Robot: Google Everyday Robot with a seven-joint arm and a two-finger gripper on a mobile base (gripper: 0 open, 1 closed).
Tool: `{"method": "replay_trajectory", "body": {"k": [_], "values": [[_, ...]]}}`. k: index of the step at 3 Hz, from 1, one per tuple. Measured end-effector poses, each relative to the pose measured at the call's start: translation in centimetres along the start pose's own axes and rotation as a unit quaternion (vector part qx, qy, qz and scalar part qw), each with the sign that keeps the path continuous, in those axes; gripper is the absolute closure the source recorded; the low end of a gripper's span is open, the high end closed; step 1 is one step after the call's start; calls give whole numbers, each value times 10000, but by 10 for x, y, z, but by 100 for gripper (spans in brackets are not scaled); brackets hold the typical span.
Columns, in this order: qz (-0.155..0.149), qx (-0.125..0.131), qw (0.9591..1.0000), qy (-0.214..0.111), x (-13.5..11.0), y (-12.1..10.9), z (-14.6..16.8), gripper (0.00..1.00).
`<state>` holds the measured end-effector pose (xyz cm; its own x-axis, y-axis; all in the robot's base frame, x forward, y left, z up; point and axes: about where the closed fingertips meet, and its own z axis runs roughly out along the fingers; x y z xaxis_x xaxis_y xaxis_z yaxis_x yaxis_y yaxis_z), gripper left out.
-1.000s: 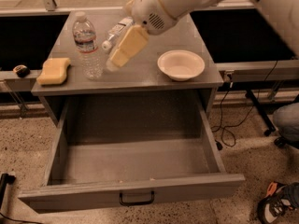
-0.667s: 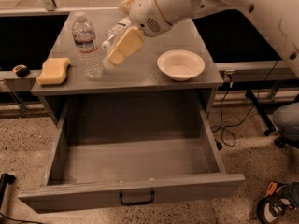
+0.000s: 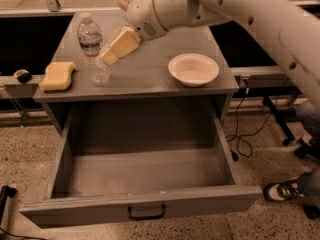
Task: Place water bottle into top drawer
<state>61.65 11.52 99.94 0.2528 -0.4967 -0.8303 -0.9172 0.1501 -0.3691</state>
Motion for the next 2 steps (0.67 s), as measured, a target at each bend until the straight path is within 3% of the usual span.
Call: {"method": "replay_trajectory", "body": {"k": [1,2], "values": [[257,456,9959,-733,-11,-32,24,0],[674,639,9900,-1059,-15,-52,48,0]]}}
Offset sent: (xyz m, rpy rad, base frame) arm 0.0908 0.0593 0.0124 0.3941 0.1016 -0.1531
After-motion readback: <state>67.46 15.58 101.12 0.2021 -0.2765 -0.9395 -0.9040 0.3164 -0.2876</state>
